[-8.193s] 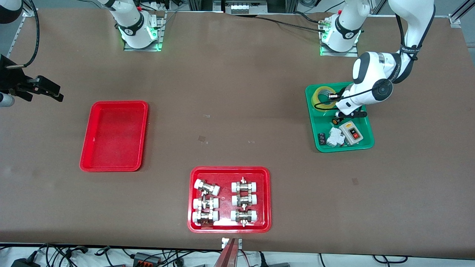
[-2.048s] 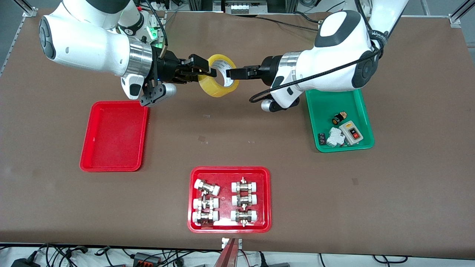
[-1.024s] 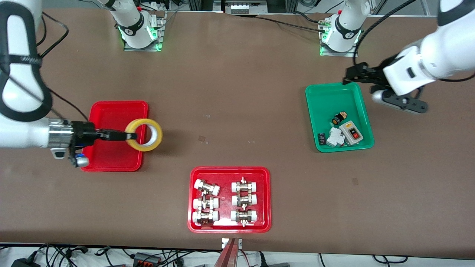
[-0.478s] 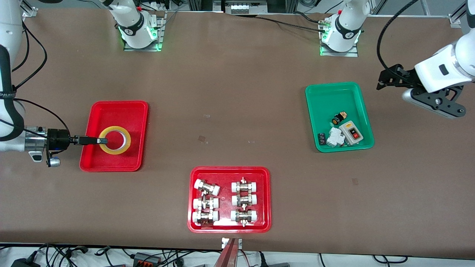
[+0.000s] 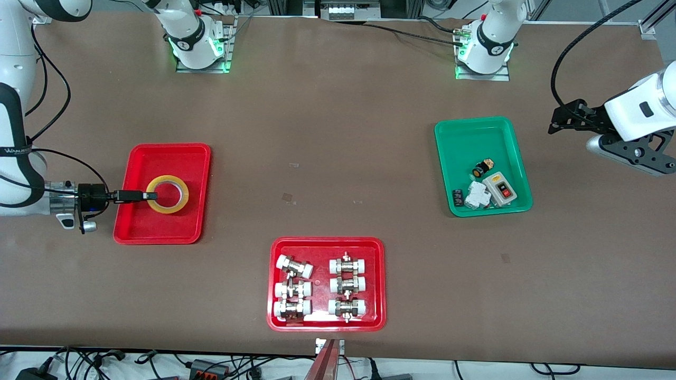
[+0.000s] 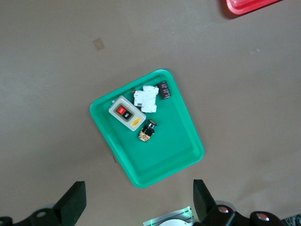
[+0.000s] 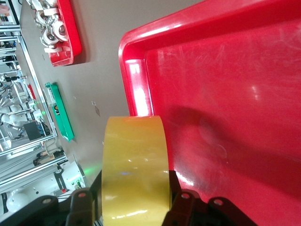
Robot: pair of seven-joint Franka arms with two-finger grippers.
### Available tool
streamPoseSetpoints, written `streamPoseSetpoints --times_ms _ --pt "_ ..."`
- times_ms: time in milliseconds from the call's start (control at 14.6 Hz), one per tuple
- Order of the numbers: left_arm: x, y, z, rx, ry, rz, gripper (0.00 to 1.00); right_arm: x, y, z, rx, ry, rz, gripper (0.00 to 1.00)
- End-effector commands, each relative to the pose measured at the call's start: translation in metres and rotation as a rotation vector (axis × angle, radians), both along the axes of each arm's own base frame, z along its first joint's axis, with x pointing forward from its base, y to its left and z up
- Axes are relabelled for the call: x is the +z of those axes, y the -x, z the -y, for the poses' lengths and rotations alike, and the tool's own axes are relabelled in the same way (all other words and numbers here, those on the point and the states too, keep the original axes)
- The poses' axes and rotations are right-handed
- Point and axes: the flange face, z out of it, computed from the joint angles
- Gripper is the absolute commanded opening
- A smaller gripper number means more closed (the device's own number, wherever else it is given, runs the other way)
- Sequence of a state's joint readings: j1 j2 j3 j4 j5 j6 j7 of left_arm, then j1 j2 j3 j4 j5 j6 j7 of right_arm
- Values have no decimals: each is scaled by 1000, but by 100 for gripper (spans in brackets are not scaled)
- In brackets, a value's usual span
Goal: Left arm passes tape to right arm into tray
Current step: 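Lower the tape into the empty red tray with the right gripper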
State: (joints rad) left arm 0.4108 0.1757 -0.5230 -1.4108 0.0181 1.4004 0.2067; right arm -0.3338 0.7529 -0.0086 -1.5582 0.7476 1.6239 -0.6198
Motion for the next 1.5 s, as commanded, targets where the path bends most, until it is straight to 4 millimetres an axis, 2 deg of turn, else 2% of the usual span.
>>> streamPoseSetpoints --times_ms 0,68,137,273,341,410,478,614,751,956,1092,1229,1297,1365,1434 --pt "8 3 -10 51 -46 47 100 5 -2 3 38 -4 31 47" --pt "8 3 -21 70 -45 48 100 0 0 4 57 20 22 54" --pt "6 2 -22 71 -44 48 100 -4 1 3 64 38 20 66" --pt "6 2 -21 73 -44 54 100 -13 6 0 60 43 10 100" --pt "11 6 -13 74 -51 63 100 -17 8 0 56 46 5 100" --pt "17 14 6 82 -67 70 100 -18 9 0 56 45 2 100" --pt "23 20 15 116 -86 76 100 -21 12 -1 56 42 -5 100" --pt "22 26 28 134 -103 73 100 -22 12 -4 67 50 -8 100" --pt "22 41 29 142 -115 73 100 -12 6 -3 113 140 26 100" --pt "19 44 19 163 -114 76 100 20 -6 -19 212 275 89 100" --pt "19 45 21 165 -112 77 100 32 -4 -22 248 357 111 100" --pt "21 42 19 165 -110 81 100 53 -3 -25 266 435 134 100" --pt "21 40 18 161 -109 83 100 68 -5 -21 255 481 125 100" --pt "23 39 18 159 -109 86 100 94 -8 -21 240 557 117 100" --pt "19 35 16 163 -109 78 100 119 -11 -32 231 626 107 100"
